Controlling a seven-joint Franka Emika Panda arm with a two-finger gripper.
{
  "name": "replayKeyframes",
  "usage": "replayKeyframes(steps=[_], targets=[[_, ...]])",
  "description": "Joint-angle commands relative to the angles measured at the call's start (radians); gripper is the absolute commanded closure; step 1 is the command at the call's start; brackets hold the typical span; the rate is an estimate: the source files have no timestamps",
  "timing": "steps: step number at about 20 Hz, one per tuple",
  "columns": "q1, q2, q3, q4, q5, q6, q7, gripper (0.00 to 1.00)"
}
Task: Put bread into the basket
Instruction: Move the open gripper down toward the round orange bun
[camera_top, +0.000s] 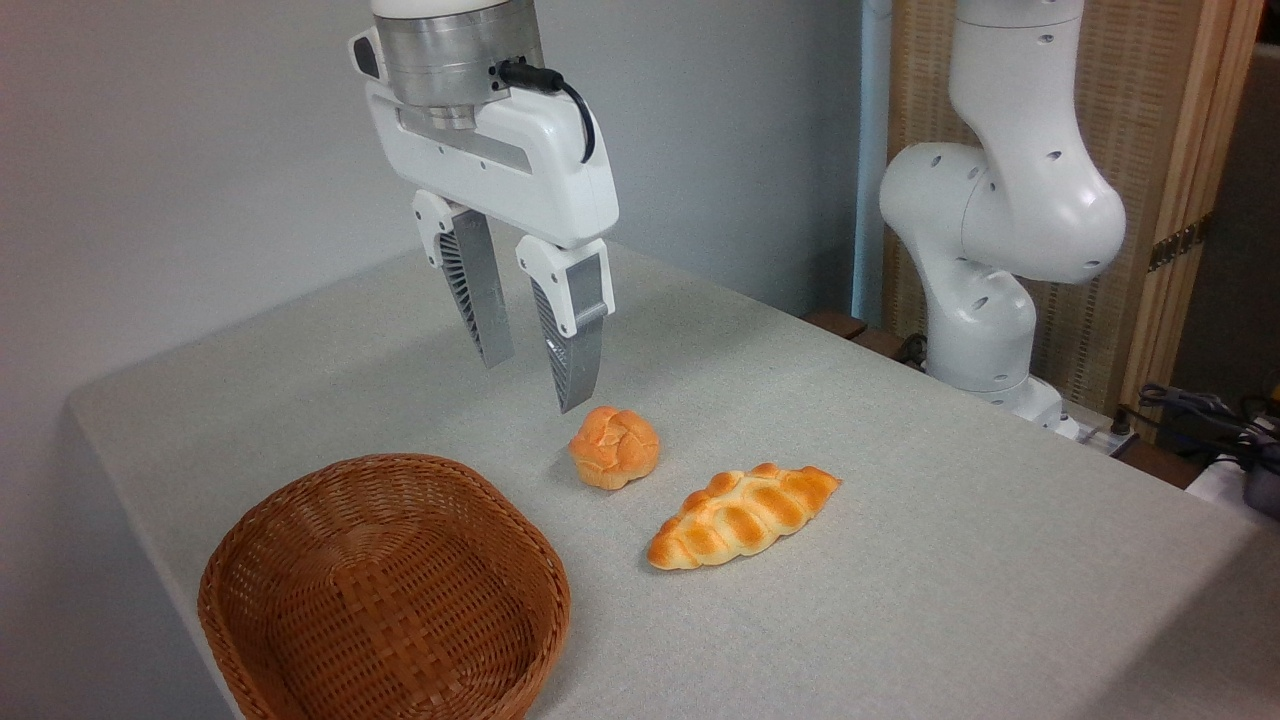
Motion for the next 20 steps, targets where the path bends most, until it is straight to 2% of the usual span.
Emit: replayKeyframes(steps=[1,15,17,20], targets=[[-0.006,-0.009,0.005,0.014,-0.013,-0.029,-0.011,0.00],[-0.014,-0.014,-0.001,-0.019,-0.033,-0.031,-0.022,0.00],[-0.043,-0.037,-0.001,-0.067,-0.035,-0.029,-0.023,0.00],[-0.091,-0.104,-0.004,-0.209,-0.049,-0.008,-0.023,0.00]])
